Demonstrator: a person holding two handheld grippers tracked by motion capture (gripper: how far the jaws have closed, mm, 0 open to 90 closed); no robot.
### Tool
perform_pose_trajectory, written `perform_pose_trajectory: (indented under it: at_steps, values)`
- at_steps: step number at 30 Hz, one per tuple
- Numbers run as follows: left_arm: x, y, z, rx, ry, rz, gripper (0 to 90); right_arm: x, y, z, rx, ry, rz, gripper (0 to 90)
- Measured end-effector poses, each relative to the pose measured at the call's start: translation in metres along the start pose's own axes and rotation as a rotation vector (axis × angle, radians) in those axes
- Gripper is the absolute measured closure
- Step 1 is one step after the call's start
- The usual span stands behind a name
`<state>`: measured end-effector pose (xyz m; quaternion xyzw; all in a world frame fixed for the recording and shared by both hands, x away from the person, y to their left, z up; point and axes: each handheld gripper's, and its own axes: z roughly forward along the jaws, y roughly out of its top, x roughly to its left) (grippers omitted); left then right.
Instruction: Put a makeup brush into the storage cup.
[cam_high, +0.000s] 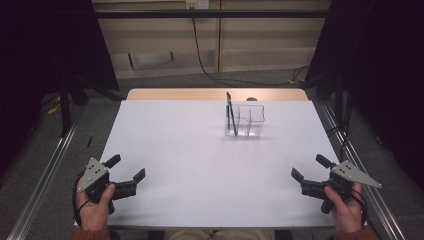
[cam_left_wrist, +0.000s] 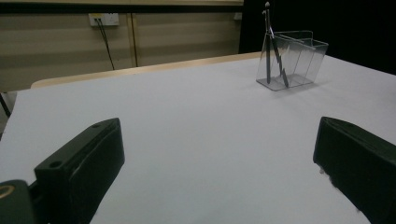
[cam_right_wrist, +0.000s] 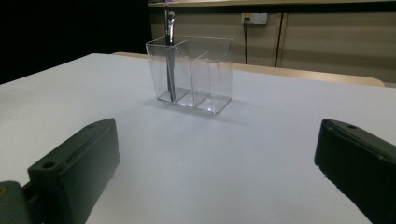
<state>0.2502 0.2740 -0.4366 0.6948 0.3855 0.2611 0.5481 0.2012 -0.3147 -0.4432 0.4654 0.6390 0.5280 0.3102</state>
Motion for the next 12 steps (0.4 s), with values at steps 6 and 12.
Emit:
perform_pose_trajectory:
  at_steps: [6,12]
  values:
    - [-0.0005,-0.0008,0.0016,0.010,-0.005,0.006,1.9,-0.0003,0.0002,0.0027,0.005,0.003,0.007,0.0]
    - [0.0005,-0.0007,0.0008,0.012,-0.002,0.004,1.8,0.0002,-0.0003,0.0042,0.014,0.014,0.012,0.0]
